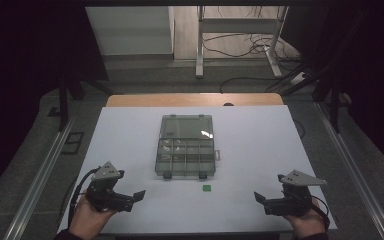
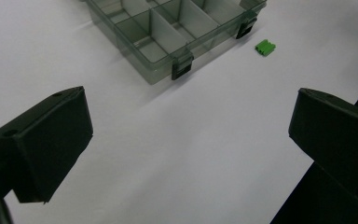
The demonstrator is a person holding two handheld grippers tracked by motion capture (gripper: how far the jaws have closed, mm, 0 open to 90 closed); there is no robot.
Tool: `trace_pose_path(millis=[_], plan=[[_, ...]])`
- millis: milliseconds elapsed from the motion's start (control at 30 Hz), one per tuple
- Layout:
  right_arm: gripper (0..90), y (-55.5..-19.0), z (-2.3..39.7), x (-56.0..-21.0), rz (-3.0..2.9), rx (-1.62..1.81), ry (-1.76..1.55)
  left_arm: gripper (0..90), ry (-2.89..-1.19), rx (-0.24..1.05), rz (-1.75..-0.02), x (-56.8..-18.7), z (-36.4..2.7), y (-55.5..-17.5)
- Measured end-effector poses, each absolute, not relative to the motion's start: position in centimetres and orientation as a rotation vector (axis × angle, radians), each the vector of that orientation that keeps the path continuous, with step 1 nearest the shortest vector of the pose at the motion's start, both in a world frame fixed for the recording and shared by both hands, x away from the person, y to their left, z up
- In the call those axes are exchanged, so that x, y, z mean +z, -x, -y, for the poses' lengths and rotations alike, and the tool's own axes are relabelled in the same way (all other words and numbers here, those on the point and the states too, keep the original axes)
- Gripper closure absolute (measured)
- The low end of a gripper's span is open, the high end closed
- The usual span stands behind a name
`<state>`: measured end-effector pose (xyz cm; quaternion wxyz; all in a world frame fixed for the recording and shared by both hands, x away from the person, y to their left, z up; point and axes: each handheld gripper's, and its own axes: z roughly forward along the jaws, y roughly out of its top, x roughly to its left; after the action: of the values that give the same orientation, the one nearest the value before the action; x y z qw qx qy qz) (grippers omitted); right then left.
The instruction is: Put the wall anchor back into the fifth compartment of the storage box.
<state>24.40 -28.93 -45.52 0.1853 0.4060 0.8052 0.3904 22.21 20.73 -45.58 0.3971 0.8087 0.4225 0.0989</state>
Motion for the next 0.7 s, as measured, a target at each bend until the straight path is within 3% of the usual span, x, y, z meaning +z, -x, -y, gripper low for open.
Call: trace_pose_path(millis=[700], plan=[[0.0, -24.5, 29.0, -45.6, -2.259, 1.1, -1.162, 12.1, -2.144, 0.177, -0.921, -45.5, -16.6, -25.7]])
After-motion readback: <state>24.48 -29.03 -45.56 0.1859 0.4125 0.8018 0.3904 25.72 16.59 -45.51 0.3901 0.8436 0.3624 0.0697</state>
